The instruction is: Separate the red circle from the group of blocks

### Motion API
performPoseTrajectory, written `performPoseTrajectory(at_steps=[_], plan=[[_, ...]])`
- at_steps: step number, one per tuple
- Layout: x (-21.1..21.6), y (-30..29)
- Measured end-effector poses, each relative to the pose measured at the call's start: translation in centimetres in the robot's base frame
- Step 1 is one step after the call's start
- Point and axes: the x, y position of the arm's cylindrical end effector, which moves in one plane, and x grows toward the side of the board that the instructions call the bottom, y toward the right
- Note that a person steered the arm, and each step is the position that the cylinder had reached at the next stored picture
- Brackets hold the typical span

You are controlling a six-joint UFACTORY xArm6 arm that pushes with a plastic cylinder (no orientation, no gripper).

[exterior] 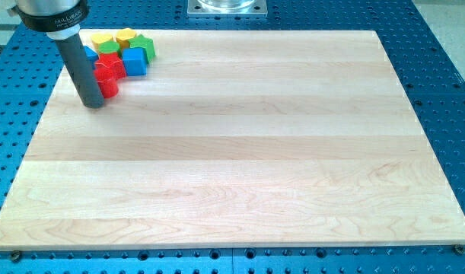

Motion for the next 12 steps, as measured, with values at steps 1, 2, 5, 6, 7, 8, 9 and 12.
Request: performPoseTrajectory(at_steps=[1, 2, 5, 6, 7, 8, 9, 12], plan=[[0.0, 0.0], [0.1, 0.0], [-0.6, -4.7], [-3.7, -3.5], [-3.1, 3.9], [-1.6, 14.8], [0.7, 25.0], [8.7, 29.8]])
